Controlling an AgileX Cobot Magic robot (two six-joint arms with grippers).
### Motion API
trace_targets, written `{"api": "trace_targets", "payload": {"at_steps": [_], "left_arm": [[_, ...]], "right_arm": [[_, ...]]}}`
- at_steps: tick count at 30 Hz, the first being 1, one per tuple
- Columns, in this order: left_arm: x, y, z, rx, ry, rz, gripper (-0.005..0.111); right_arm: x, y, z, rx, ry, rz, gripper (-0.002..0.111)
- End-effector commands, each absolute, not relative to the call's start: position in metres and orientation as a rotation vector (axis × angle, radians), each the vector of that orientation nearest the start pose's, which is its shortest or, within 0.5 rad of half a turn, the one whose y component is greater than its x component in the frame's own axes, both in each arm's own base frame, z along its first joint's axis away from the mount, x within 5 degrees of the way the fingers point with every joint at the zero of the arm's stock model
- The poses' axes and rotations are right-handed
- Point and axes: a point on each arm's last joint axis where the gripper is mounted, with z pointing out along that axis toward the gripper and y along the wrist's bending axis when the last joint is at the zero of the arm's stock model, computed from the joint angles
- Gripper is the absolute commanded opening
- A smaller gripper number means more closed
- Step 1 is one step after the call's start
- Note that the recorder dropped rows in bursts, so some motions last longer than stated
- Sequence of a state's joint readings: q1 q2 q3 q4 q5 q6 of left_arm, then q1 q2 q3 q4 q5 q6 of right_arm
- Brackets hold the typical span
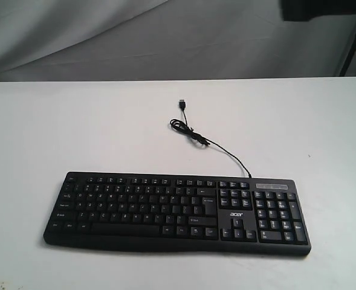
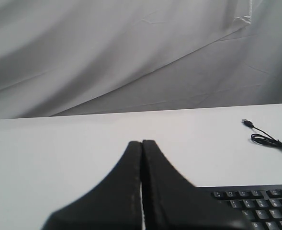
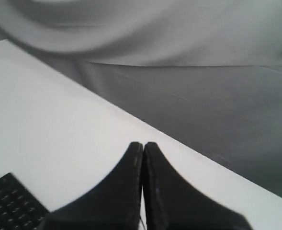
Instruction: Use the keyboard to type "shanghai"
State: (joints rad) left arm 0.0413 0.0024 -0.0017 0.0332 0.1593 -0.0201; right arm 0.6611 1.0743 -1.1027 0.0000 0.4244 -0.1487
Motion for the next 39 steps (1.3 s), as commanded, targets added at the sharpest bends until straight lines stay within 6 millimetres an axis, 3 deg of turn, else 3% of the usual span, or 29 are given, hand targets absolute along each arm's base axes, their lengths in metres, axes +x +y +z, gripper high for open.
{"api": "trace_targets", "payload": {"at_steps": [1, 7, 12, 17, 22, 31, 39], "left_arm": [[0.056, 0.002, 0.199, -0.024, 1.637, 0.039, 0.0], [0.056, 0.002, 0.199, -0.024, 1.637, 0.039, 0.0], [0.056, 0.002, 0.199, -0.024, 1.637, 0.039, 0.0], [0.056, 0.002, 0.199, -0.024, 1.637, 0.039, 0.0], [0.056, 0.002, 0.199, -0.024, 1.637, 0.039, 0.0], [0.056, 0.002, 0.199, -0.024, 1.637, 0.039, 0.0], [0.056, 0.002, 0.199, -0.024, 1.637, 0.039, 0.0]], "right_arm": [[0.168, 0.082, 0.387, -0.482, 1.74, 0.255, 0.0], [0.125, 0.026, 0.333, -0.243, 1.641, 0.084, 0.0], [0.09, 0.005, 0.284, -0.104, 1.619, -0.019, 0.0], [0.071, -0.001, 0.267, -0.012, 1.564, -0.028, 0.0], [0.06, -0.002, 0.256, -0.016, 1.625, -0.075, 0.0], [0.048, -0.006, 0.247, 0.073, 1.627, -0.102, 0.0], [0.055, -0.007, 0.201, 0.13, 1.665, -0.082, 0.0]]}}
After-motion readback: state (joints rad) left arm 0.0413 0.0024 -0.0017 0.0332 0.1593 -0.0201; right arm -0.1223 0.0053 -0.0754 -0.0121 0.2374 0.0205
